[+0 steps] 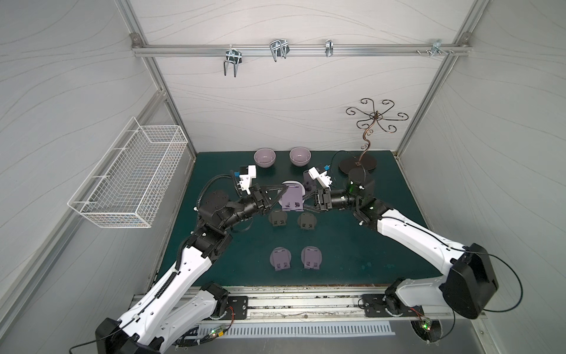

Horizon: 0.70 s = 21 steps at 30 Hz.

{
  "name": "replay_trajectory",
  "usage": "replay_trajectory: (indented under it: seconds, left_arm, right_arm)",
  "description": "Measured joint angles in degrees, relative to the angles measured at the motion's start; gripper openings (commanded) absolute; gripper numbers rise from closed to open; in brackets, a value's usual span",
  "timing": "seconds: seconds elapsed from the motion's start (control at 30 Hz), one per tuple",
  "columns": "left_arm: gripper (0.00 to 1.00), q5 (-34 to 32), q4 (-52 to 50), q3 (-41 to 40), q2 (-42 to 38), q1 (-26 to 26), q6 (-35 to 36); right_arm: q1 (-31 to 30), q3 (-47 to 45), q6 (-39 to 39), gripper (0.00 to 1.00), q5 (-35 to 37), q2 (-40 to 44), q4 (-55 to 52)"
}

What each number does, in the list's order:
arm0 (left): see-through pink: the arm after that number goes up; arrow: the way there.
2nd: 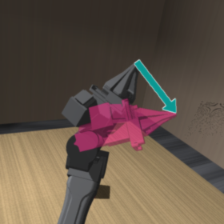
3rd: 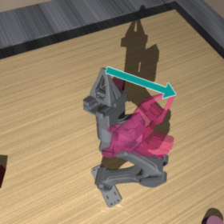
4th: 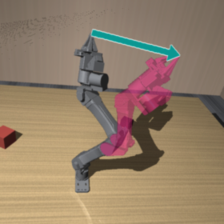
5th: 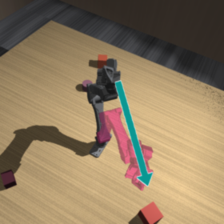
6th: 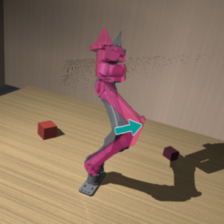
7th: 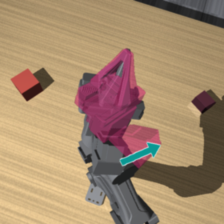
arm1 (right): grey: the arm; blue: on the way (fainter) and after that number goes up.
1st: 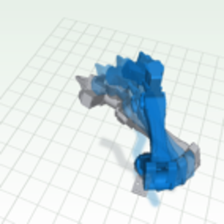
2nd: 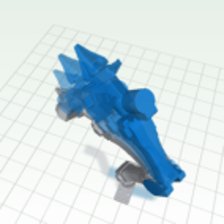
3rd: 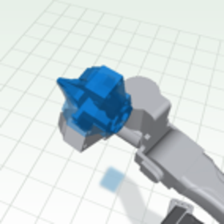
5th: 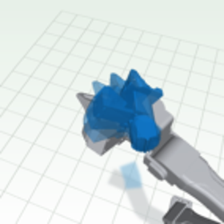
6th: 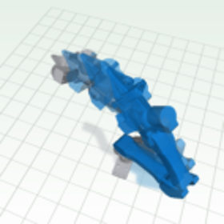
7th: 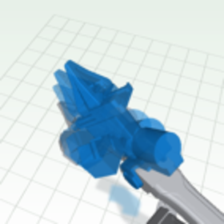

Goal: Open the phone stand

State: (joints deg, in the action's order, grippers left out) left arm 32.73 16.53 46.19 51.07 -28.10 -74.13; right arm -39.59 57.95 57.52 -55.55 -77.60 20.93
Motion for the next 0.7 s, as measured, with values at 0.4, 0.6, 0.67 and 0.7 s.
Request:
replay_trajectory:
  seconds: [0.4, 0.6, 0.67, 0.7]
  left_arm:
    - [0.0, -0.6, -0.5, -1.3, 1.2, -0.7, -0.5]
    - [0.0, 1.0, -3.7, 1.2, 4.0, -0.7, 0.5]
    - [0.0, 2.0, -4.3, 2.9, 5.8, -0.7, 0.7]
    - [0.0, 2.6, -4.9, 3.8, 6.6, -0.7, 1.0]
  right_arm:
    - [-1.2, -0.4, 4.6, 0.0, -2.6, -4.0, 9.2]
    - [-1.2, -1.8, 1.8, 0.0, -2.3, -3.1, 3.8]
    - [-1.2, -2.5, 1.4, 0.0, -1.9, -2.4, 2.5]
    - [-1.2, -3.0, 1.4, 0.0, -1.6, -2.2, 2.5]
